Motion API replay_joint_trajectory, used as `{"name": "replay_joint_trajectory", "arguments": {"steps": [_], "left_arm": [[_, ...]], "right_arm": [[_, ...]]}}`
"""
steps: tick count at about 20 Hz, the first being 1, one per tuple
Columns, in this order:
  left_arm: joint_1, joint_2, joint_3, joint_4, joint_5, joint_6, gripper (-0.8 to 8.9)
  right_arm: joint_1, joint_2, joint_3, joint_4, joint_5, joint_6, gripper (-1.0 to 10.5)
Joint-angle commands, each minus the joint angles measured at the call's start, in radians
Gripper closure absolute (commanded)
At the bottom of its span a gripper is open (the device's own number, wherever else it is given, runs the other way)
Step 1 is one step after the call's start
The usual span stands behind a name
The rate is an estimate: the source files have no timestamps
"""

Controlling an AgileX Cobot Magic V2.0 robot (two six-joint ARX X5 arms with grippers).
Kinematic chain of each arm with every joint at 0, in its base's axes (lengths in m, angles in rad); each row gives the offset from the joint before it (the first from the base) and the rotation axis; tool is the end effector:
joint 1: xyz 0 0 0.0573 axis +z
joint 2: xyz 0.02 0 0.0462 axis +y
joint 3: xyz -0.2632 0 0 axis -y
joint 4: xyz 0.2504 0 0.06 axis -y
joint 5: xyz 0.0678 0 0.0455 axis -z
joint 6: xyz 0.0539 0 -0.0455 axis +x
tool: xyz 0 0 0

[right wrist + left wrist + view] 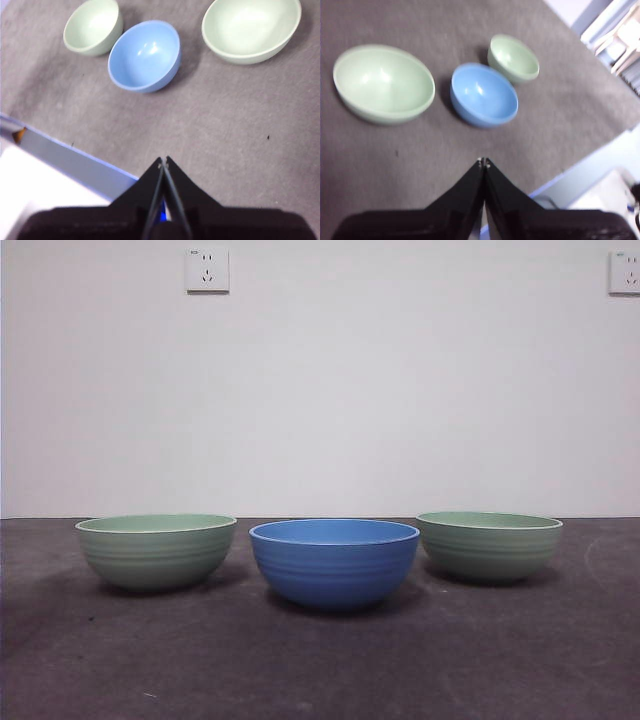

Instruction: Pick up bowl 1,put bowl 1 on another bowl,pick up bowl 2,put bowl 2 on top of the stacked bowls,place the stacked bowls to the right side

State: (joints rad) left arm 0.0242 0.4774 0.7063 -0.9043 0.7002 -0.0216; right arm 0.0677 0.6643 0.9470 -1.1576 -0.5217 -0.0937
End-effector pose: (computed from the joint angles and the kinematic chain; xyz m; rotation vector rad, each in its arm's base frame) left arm 0.1024 -0.0323 0.2715 -0.2639 0.6507 -0.6430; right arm 0.1078 0.0342 0.3053 0.1143 0.8365 0.5900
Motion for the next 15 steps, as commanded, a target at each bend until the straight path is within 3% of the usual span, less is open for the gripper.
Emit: {"name": "replay_joint_trajectory", "arguments": {"steps": [1,8,10,11,13,15], "left_arm": [[-0.004,0.006,0.003,-0.053,0.006,0.090,8.21],[-0.004,0.007,0.003,-0.065,0.008,0.104,8.02],[-0.004,0.007,0.003,-0.062,0.008,0.099,6.55],[-0.004,0.007,0.003,-0.062,0.007,0.099,4.79],[-0.004,0.007,0.003,-0.063,0.006,0.095,2.25],[-0.004,0.008,0.003,-0.060,0.006,0.074,1.85]], "right_arm": [[0.008,0.006,0.005,-0.005,0.001,-0.036,9.6],[0.008,0.008,0.005,-0.002,0.000,-0.029,9.1],[0.008,0.008,0.005,-0.001,0.000,-0.016,7.6],[0.008,0.010,0.005,0.003,0.001,0.000,6.5],[0.008,0.010,0.005,0.007,0.001,0.021,4.8],[0.008,0.013,0.005,0.009,0.004,0.026,3.7]]}}
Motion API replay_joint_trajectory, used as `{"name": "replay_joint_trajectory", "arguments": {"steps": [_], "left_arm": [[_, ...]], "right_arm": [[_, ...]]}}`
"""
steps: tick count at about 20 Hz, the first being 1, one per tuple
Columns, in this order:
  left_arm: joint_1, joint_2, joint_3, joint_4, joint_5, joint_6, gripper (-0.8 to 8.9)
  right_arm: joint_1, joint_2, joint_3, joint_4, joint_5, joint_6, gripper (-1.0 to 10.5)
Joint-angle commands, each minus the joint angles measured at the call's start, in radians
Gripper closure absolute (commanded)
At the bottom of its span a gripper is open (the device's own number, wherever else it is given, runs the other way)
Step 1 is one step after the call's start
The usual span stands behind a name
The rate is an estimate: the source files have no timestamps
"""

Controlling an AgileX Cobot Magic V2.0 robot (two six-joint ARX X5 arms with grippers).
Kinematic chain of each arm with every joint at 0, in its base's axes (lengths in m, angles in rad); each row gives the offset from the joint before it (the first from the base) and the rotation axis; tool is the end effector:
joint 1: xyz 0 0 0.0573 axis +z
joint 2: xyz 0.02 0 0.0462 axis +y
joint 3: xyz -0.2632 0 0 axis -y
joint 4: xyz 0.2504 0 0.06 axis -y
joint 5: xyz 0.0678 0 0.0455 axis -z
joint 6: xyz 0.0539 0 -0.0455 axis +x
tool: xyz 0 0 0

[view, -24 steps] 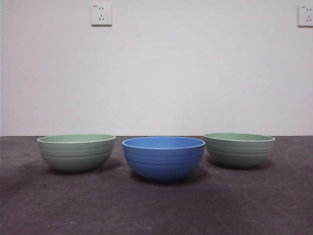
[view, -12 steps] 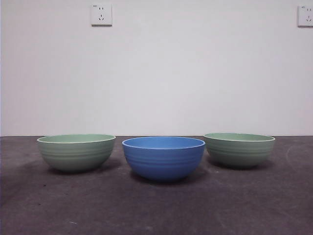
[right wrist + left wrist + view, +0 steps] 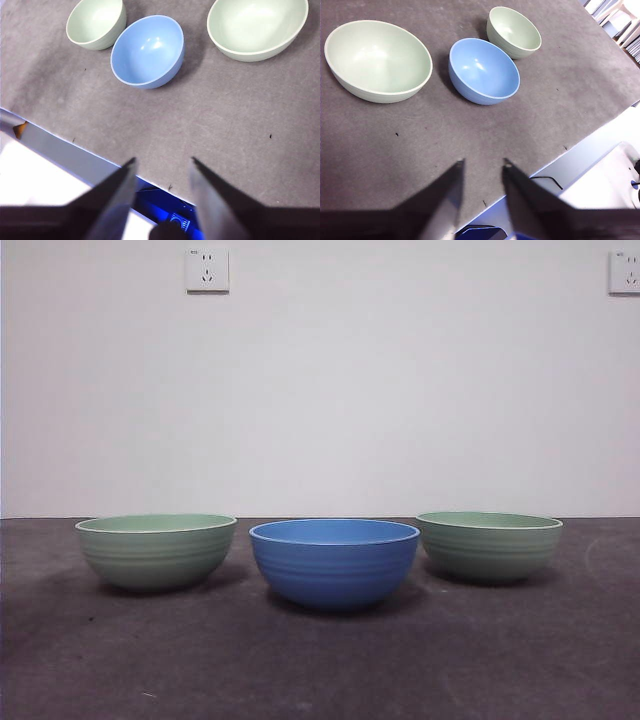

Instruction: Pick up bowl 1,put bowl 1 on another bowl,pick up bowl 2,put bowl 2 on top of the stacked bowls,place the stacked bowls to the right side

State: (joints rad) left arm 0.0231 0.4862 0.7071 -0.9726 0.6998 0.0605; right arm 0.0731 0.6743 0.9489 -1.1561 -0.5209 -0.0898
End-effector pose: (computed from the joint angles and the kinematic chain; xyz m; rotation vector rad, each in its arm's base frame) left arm 0.0989 -0.0324 0.2654 -0.2150 0.6955 -0.6646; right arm 0.1097 0.0349 0.3051 0.1168 0.8448 0.5924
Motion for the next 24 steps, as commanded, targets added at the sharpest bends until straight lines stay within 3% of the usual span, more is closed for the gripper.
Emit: {"name": "replay_joint_trajectory", "arguments": {"steps": [1,13,20,24], "left_arm": [[-0.003,0.003,0.002,0.011,0.007,-0.012,1.85],[-0.003,0.029,0.003,0.018,0.007,-0.013,1.85],[-0.003,0.029,0.003,0.036,0.008,-0.016,1.85],[-0.003,0.029,0.003,0.037,0.007,-0.016,1.85]], "right_arm": [[0.002,0.005,0.003,0.007,0.003,0.023,3.8],[0.002,0.057,0.003,0.036,0.010,0.066,3.8],[0.002,0.187,0.003,0.224,0.138,0.179,3.8],[0.002,0.309,0.003,0.325,0.163,0.205,3.8]]}}
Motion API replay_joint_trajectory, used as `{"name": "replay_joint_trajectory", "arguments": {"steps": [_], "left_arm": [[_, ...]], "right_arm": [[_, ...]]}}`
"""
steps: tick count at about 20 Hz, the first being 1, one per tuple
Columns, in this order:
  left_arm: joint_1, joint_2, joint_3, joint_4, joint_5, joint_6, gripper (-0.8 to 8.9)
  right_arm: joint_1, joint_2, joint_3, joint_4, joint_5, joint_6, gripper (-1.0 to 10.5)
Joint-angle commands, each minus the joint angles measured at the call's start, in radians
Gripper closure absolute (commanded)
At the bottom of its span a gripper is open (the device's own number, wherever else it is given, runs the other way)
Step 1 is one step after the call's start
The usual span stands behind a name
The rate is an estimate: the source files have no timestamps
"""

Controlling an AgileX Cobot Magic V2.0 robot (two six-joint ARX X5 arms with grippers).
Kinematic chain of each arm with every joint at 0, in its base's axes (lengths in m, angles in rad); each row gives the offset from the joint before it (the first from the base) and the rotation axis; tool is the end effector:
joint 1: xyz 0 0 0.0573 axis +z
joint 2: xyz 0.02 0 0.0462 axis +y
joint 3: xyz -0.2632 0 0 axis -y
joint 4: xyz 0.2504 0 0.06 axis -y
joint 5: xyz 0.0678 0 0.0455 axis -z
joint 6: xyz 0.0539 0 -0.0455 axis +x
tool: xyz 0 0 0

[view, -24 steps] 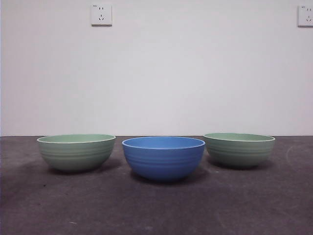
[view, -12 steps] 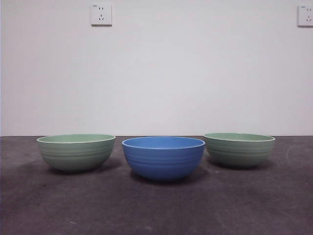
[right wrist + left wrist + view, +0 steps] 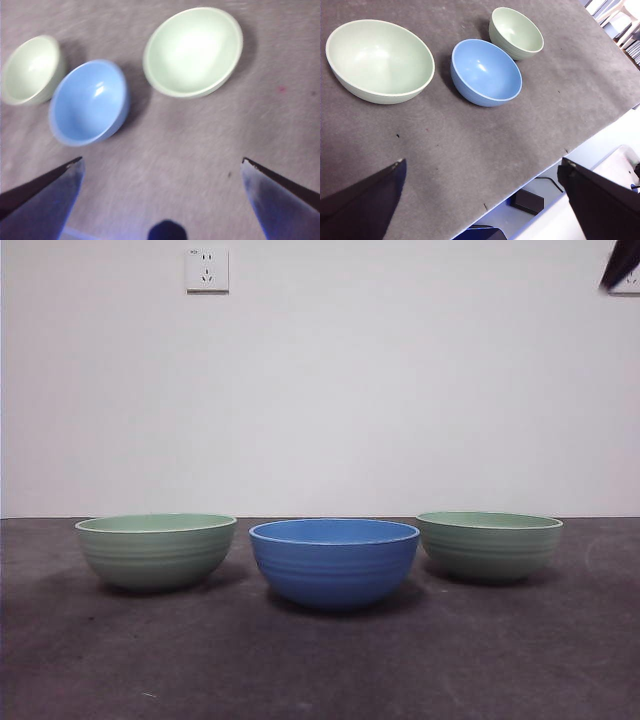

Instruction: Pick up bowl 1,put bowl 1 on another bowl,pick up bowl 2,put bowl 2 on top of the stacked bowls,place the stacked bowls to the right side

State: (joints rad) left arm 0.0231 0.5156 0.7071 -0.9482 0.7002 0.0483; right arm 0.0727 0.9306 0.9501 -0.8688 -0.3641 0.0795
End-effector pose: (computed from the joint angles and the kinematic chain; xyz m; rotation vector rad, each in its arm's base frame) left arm 0.1055 -0.0323 0.2650 -0.2282 0.7044 -0.6605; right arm 0.1881 0.0329 0.2907 0.1978 0.8632 0.3765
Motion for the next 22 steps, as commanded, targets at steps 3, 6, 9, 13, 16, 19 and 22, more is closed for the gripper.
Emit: {"name": "replay_joint_trajectory", "arguments": {"steps": [3,6,9,13,16,19,22], "left_arm": [[-0.003,-0.001,0.003,0.012,0.007,-0.003,1.85],[-0.003,-0.001,0.003,0.012,0.007,-0.003,1.85],[-0.003,-0.001,0.003,0.012,0.007,-0.003,1.85],[-0.003,-0.001,0.003,0.012,0.008,-0.003,1.85],[-0.003,-0.001,0.003,0.012,0.007,-0.003,1.85],[-0.003,0.002,0.003,0.012,0.007,-0.003,1.85],[-0.003,0.008,0.003,0.012,0.007,-0.003,1.85]], "right_arm": [[0.003,0.158,0.002,0.118,0.009,0.052,3.8],[0.003,0.261,0.003,0.200,0.053,0.062,3.8],[0.003,0.352,0.003,0.265,0.077,0.062,3.8],[0.003,0.452,0.004,0.340,0.106,0.063,3.8],[0.003,0.514,0.005,0.404,0.109,0.066,3.9],[0.003,0.565,0.005,0.469,0.110,0.089,4.6],[0.003,0.616,0.008,0.520,0.129,0.098,4.8]]}}
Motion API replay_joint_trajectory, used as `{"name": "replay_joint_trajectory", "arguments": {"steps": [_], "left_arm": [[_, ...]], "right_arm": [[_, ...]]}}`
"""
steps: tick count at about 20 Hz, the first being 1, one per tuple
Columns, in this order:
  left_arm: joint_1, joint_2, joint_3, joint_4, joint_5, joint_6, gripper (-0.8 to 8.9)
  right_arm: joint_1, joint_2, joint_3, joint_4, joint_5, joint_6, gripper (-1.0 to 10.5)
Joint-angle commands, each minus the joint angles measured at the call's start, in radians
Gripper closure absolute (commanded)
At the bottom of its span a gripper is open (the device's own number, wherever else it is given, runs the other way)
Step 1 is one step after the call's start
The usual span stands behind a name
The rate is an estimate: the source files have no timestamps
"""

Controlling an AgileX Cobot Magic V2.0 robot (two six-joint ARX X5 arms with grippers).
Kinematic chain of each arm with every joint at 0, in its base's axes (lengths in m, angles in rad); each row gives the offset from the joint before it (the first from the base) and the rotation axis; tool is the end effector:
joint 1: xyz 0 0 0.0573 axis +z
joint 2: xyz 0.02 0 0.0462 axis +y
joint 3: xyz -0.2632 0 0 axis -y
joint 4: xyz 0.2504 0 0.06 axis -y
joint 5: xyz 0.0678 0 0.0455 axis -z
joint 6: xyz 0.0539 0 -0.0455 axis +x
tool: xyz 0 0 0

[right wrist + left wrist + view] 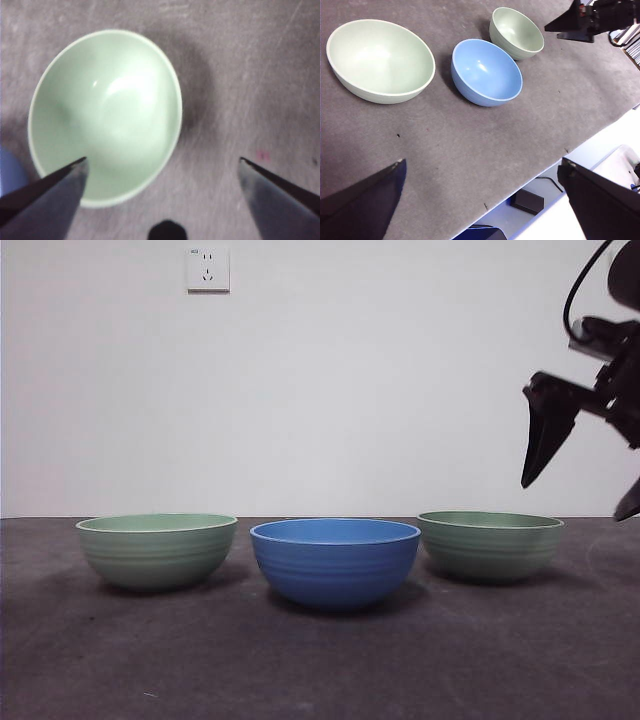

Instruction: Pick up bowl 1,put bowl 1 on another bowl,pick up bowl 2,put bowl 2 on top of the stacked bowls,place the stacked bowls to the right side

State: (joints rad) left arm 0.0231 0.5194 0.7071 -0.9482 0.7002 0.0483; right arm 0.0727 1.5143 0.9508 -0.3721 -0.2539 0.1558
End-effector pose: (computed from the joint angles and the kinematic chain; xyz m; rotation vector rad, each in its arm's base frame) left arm 0.1061 -0.0323 0.2647 -0.2296 0.7080 -0.6603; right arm 0.3182 0.0368 0.1867 0.2280 0.9583 0.2291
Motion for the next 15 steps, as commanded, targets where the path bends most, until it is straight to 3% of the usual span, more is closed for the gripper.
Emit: {"name": "replay_joint_trajectory", "arguments": {"steps": [1,5,9,15], "left_arm": [[-0.003,0.007,0.003,0.012,0.007,-0.003,1.85],[-0.003,0.009,0.003,0.012,0.007,-0.003,1.85],[-0.003,0.014,0.003,0.012,0.007,-0.003,1.85],[-0.003,0.015,0.003,0.011,0.008,-0.003,1.85]], "right_arm": [[0.003,0.055,0.014,0.029,0.026,0.025,4.8],[0.008,0.129,0.061,0.036,0.028,0.024,4.9],[0.016,0.145,0.072,0.065,0.028,0.024,7.5],[0.016,0.168,0.072,0.029,0.029,0.029,7.8]]}}
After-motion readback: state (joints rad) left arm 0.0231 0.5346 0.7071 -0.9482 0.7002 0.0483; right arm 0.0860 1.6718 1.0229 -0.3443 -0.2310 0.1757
